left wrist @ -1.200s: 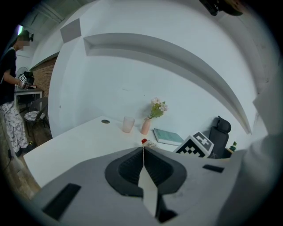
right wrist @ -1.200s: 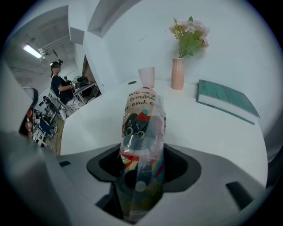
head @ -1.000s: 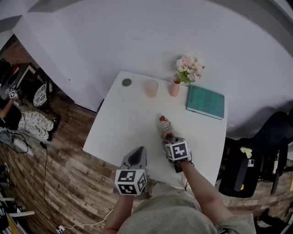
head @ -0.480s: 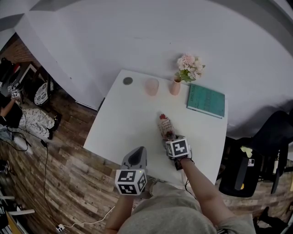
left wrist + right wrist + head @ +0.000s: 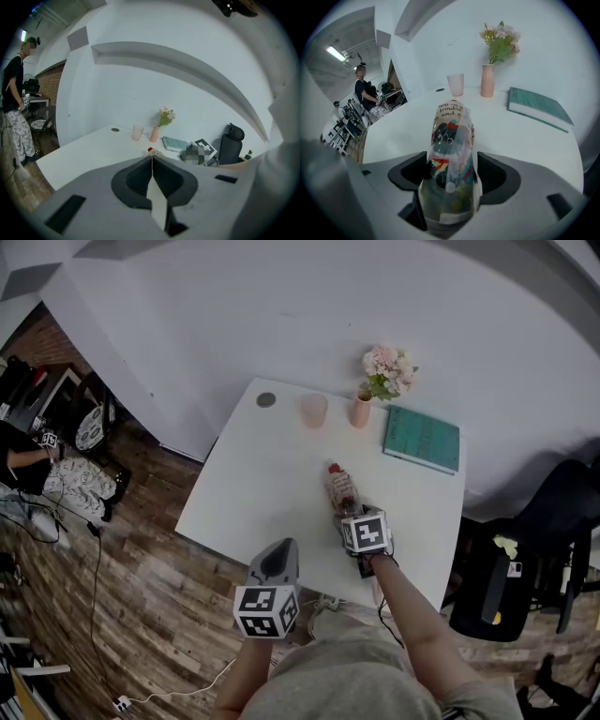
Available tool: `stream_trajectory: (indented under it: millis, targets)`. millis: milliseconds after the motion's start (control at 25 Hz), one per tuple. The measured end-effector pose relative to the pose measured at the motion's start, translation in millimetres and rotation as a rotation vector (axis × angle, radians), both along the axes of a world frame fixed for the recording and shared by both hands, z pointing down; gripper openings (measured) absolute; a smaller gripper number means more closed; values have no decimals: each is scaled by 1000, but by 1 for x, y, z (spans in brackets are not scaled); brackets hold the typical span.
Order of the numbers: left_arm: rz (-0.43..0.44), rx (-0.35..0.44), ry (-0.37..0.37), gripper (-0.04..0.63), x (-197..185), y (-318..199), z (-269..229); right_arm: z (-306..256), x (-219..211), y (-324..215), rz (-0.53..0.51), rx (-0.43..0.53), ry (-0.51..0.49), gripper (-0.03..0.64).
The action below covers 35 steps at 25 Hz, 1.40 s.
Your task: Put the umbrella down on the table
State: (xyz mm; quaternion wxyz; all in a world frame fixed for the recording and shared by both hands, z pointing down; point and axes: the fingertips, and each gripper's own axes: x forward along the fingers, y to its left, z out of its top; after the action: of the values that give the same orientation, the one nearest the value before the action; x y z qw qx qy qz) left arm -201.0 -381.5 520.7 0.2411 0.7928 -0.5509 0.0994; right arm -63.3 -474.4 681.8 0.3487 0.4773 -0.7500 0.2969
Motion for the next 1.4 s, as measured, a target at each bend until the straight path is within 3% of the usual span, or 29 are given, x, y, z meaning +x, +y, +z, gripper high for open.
stream_trajectory:
  millis: [280,720,1040,1400]
  targets:
    - [-11,20,-1,8,-2,25,-8,-28,7,14,23,77,-9,330]
    - [-27,58,-6,8,4,81,-18,-88,7,73,24,218,-117,310]
    - [-36,72,-18,8,13,132,-21,-122,11,143,14,278,-189,206]
    - [-29,88,-19,8,30,188,-25,-150,29,222,38,362,-191,50]
